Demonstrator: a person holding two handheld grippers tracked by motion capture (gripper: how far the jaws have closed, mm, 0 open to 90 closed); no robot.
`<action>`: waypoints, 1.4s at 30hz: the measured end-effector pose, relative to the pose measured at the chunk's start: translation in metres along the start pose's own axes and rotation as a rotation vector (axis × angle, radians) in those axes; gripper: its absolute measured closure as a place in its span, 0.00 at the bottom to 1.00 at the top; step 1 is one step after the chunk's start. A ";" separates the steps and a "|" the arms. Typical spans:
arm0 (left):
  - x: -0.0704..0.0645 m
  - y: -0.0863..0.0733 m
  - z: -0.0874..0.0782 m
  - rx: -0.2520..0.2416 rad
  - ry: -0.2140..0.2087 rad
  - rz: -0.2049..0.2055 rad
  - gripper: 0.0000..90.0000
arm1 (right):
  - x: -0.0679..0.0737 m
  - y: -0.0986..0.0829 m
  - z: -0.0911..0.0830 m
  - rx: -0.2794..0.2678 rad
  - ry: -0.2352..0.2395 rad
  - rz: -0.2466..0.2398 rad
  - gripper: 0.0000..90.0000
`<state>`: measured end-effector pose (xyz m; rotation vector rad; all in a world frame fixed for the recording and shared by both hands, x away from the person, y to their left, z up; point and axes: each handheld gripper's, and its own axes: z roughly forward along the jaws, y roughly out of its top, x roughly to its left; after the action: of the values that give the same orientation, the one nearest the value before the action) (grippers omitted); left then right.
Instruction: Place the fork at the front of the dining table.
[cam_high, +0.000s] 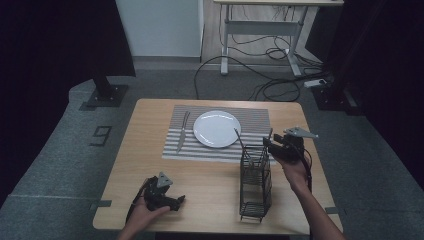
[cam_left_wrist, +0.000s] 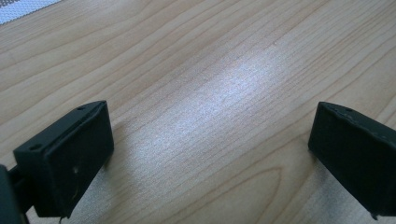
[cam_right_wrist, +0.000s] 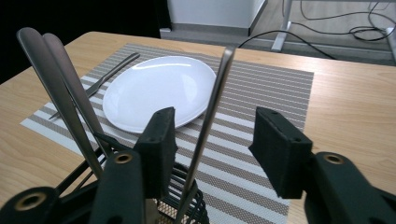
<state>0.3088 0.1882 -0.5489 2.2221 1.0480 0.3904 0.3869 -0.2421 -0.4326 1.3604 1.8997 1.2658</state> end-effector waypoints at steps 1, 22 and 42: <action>0.000 0.000 0.000 0.000 0.000 0.000 0.00 | 0.000 0.000 0.002 0.002 0.006 0.003 0.58; 0.000 0.000 0.000 0.000 -0.001 0.000 0.00 | 0.012 -0.005 -0.006 -0.031 0.078 -0.037 0.92; 0.000 0.000 0.000 0.000 0.000 0.000 0.00 | 0.023 -0.010 -0.008 0.033 0.116 -0.115 0.92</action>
<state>0.3088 0.1882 -0.5489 2.2222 1.0475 0.3905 0.3671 -0.2250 -0.4346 1.1982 2.0549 1.2860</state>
